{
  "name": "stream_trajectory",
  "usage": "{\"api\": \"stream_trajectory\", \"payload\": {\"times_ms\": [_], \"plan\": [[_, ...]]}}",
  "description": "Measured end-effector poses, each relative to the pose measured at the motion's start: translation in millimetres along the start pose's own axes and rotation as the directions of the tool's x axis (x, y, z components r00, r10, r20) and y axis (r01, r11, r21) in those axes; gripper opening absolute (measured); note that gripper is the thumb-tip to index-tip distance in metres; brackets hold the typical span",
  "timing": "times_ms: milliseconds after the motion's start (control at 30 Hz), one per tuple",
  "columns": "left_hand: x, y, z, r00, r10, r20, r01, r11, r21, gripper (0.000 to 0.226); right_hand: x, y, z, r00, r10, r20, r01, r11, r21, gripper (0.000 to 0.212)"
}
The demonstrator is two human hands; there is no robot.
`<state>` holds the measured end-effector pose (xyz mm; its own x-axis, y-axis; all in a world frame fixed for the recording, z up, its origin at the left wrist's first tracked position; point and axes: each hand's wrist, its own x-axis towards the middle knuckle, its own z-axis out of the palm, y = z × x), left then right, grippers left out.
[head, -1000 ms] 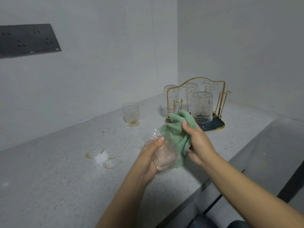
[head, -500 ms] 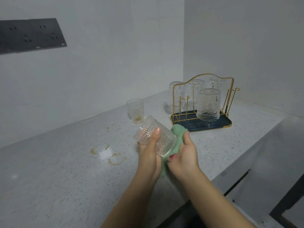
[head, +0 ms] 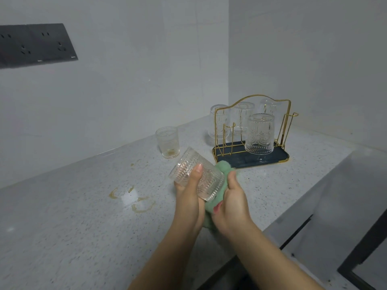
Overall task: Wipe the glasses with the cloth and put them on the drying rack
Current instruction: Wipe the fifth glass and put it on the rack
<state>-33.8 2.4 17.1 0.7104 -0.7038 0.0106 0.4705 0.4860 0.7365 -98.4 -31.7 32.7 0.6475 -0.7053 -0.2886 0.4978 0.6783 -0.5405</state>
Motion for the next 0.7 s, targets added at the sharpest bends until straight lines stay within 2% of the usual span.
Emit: {"api": "stream_trajectory", "payload": {"times_ms": [133,267,367,467,533,600,633,700], "plan": [[0.9,0.7,-1.6,1.0,-0.008,-0.022,0.008,1.0,-0.002,0.058,-5.3,3.3,1.4,0.994,-0.056,0.092,0.061,0.997,-0.051,0.053],[0.9,0.0,-2.7,0.997,-0.008,0.075,0.009,1.0,-0.012,0.053,9.1,-15.0,6.1,0.989,-0.15,0.016,0.15,0.978,-0.147,0.055],[0.5,1.4,-3.1,0.989,-0.017,0.145,0.009,0.998,0.057,0.047,13.8,-22.0,3.4,0.981,-0.191,-0.016,0.181,0.949,-0.26,0.057],[0.4,5.5,-4.7,0.991,-0.044,0.126,0.012,0.97,0.243,0.059,15.9,-28.7,0.6,0.97,-0.244,0.019,0.233,0.897,-0.377,0.057],[-0.7,8.4,-8.3,0.991,-0.085,0.107,0.03,0.899,0.437,0.073,14.3,-33.4,4.8,0.963,-0.268,0.044,0.26,0.863,-0.433,0.055],[-4.7,9.4,-9.7,0.98,-0.13,0.151,0.019,0.814,0.581,0.077,12.6,-35.2,10.1,0.943,-0.323,0.082,0.315,0.783,-0.537,0.052],[-6.2,9.9,-9.1,0.973,-0.158,0.17,0.021,0.789,0.614,0.073,11.8,-35.1,12.4,0.928,-0.357,0.105,0.345,0.72,-0.602,0.052],[-7.2,13.4,-5.9,0.951,-0.223,0.213,0.04,0.775,0.63,0.046,10.1,-34.8,14.5,0.909,-0.398,0.12,0.372,0.649,-0.664,0.053]]}}
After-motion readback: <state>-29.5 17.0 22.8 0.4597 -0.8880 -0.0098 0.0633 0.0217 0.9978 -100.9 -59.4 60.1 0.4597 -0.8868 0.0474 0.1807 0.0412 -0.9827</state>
